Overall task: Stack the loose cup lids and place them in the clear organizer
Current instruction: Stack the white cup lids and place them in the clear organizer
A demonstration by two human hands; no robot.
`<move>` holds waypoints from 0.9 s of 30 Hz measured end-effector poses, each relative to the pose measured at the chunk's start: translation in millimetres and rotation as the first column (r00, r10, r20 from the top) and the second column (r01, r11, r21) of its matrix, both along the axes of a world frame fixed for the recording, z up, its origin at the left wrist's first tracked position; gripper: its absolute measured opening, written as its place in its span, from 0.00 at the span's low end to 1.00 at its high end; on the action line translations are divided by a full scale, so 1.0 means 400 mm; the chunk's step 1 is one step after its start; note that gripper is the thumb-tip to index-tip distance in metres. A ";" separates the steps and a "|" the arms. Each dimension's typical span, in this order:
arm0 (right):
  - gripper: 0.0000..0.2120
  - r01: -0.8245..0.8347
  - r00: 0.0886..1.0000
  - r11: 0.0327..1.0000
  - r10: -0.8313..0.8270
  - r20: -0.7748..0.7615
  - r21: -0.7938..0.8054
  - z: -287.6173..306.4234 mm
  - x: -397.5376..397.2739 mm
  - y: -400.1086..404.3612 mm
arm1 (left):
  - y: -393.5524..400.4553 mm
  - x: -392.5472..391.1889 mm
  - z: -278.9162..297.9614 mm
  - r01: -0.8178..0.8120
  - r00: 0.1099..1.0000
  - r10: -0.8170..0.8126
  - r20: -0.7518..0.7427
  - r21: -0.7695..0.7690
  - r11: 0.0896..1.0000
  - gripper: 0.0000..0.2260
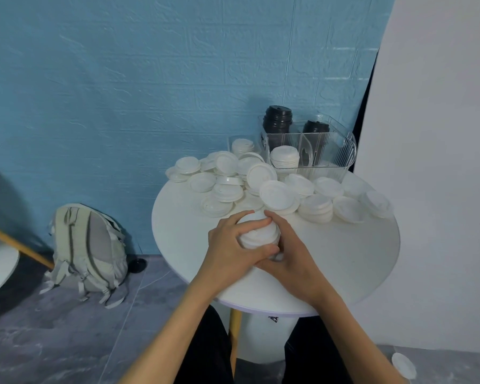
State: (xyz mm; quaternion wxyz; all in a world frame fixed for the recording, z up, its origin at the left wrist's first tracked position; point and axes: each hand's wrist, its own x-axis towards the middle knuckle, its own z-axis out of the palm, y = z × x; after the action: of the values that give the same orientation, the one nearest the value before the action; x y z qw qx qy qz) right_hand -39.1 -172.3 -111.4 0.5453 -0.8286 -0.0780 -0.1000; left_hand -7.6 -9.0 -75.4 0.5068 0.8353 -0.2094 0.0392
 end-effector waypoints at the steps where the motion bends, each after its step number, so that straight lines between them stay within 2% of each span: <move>1: 0.44 0.004 1.000 1.000 -0.004 0.004 -0.007 0.000 0.000 0.001 | 0.000 -0.001 -0.002 -0.006 1.000 0.006 0.001 -0.008 1.000 0.25; 8: 0.41 0.016 1.000 1.000 -0.016 0.012 -0.020 0.004 -0.001 0.000 | 0.006 0.003 0.001 0.005 1.000 -0.006 0.012 0.034 0.999 0.24; 11: 0.42 0.024 0.999 0.999 -0.023 0.022 -0.030 0.007 0.002 0.002 | 0.026 0.038 0.028 0.072 0.995 -0.080 -0.064 -0.113 0.991 0.20; 13: 0.43 0.034 0.999 0.999 -0.033 0.014 -0.027 0.002 0.005 0.001 | 0.031 0.086 0.040 -0.037 0.998 0.029 -0.049 -0.178 0.983 0.18; 16: 0.44 0.040 0.999 0.999 -0.040 0.008 -0.020 0.001 0.005 0.002 | 0.031 0.182 0.040 -0.313 0.949 0.314 0.033 -0.032 0.949 0.23; 18: 0.44 0.039 0.999 0.999 -0.038 0.005 -0.019 0.000 0.006 0.001 | 0.024 0.240 0.036 -0.375 0.926 0.378 0.010 0.149 0.915 0.29; 20: 0.44 0.033 0.999 0.999 -0.033 0.001 -0.021 0.000 0.006 0.001 | 0.011 0.281 0.027 -0.369 0.921 0.389 -0.021 0.271 0.889 0.35; 23: 0.44 0.032 0.999 0.999 -0.032 -0.005 -0.018 0.000 0.006 0.000 | -0.005 0.311 0.004 -0.391 0.914 0.405 0.027 0.332 0.859 0.37; 27: 0.44 0.035 0.999 0.999 -0.035 0.000 -0.028 0.003 0.004 -0.001 | -0.002 0.324 -0.012 -0.446 0.892 0.446 0.076 0.303 0.842 0.31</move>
State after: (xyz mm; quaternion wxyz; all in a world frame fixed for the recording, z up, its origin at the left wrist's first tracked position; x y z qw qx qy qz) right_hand -37.5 -172.9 -110.3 0.5318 -0.8374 -0.0649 -0.1082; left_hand 121.8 -9.7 -80.1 0.3447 0.9305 -0.0137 0.1232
